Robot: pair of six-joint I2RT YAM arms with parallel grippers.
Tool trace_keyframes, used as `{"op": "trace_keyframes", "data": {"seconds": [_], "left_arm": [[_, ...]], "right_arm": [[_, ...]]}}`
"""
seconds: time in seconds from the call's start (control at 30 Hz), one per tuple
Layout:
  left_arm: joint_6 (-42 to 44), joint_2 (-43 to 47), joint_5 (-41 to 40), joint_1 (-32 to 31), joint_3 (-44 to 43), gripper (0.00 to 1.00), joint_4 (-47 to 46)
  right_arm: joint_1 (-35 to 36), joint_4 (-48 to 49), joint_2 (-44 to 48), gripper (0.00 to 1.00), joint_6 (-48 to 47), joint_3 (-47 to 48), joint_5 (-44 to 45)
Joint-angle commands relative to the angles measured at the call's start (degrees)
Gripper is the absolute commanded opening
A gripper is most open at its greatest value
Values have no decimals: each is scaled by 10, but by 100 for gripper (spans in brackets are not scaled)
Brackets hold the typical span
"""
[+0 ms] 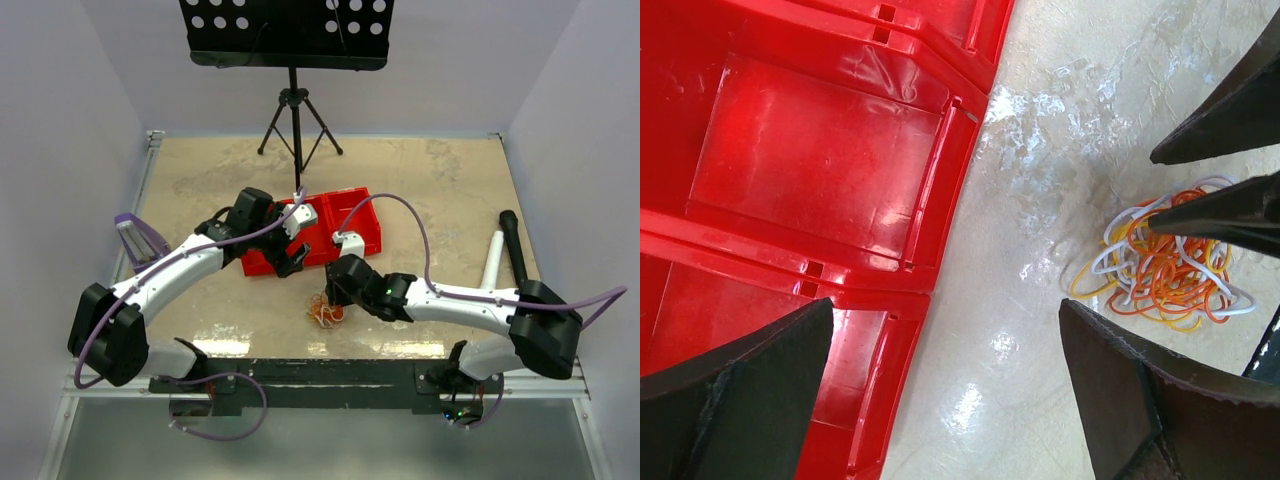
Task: Untangle the cables
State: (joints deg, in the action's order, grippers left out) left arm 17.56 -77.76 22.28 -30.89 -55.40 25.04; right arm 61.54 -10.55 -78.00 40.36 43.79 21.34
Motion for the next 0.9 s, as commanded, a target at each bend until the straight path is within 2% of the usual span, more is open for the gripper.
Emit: {"op": "trace_keyframes", "data": {"seconds": [0.0,0.1,0.2,0.3,0.47,0.57,0.63,0.7,0.77,0.87], "left_arm": [[-6,10,-4,-1,-10,100,-3],[-7,14,-4,-1,-9,100,-3],[-9,16,-5,-2,-6,100,-3],[-17,20,-3,-2,-3,100,-11],[-22,81,28,-1,9,100,-36],[-6,96,74,-1,-21,100,25],[37,134,124,0,-19,100,59],[62,207,161,-1,18,100,1],[49,265,175,-1,67,100,-71],[6,285,190,-1,124,100,-117]], "right_arm": [[0,25,2,35,-11,22,12],[0,32,7,22,-7,19,14],[0,38,25,15,-8,16,14],[0,37,51,1,-8,17,19],[0,24,100,0,-4,28,3],[1,25,130,0,-4,34,-20],[1,30,140,0,-1,39,-35],[1,40,143,0,1,39,-45],[1,47,141,0,5,39,-47],[2,46,146,0,13,50,-51]]}}
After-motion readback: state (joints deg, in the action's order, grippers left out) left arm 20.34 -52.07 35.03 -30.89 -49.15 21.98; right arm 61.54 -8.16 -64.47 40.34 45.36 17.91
